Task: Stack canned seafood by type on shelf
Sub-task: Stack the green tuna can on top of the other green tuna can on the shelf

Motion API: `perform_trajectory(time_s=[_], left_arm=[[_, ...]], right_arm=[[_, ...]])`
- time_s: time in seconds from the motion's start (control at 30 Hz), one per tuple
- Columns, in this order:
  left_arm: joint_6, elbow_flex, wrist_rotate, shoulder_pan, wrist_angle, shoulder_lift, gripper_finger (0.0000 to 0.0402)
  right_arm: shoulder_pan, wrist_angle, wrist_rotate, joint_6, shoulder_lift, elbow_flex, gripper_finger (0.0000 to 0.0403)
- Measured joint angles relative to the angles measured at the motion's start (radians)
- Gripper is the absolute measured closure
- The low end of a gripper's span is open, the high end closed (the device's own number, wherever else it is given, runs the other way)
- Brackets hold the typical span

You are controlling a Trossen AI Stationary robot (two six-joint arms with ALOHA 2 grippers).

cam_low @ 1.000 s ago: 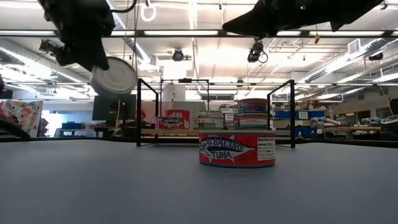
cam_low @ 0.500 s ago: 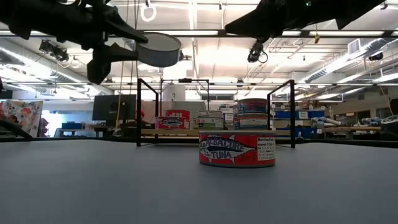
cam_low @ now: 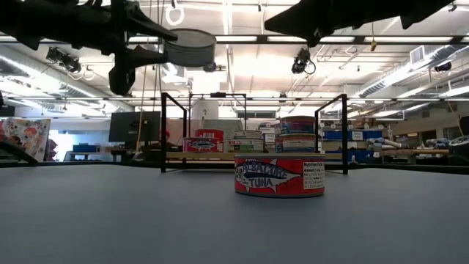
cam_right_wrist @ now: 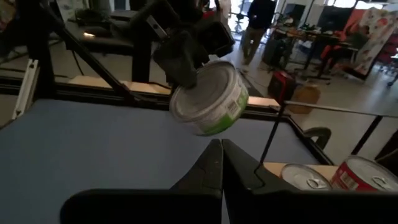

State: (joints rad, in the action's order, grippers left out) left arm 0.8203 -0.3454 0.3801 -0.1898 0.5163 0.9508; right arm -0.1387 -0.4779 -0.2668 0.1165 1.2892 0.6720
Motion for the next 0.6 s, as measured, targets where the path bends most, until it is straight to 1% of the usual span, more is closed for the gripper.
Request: perform_trajectory(time_s=[0.13, 0.3, 0.47, 0.6], left_arm=[[0.000, 0.000, 0.001, 0.000, -0.010, 0.000, 0.0257], [0.002, 0.000, 0.016, 0.009, -0.013, 0.006, 0.0257], [0.025, 0.000, 0.016, 0.042, -0.006, 0.006, 0.0257], [0.050, 0.000, -0.011, 0.065, -0.018, 0.006, 0.0257]], right_arm=[[-0.024, 0.028, -0.032, 0.005, 0.001, 0.018, 0.0395], [-0.055, 0.122, -0.071, 0.016, 0.047, 0.100, 0.0394], [-0.081, 0.274, -0.086, 0.016, 0.132, 0.200, 0.0394], [-0.107, 0.411, -0.150, 0.011, 0.184, 0.272, 0.0390]])
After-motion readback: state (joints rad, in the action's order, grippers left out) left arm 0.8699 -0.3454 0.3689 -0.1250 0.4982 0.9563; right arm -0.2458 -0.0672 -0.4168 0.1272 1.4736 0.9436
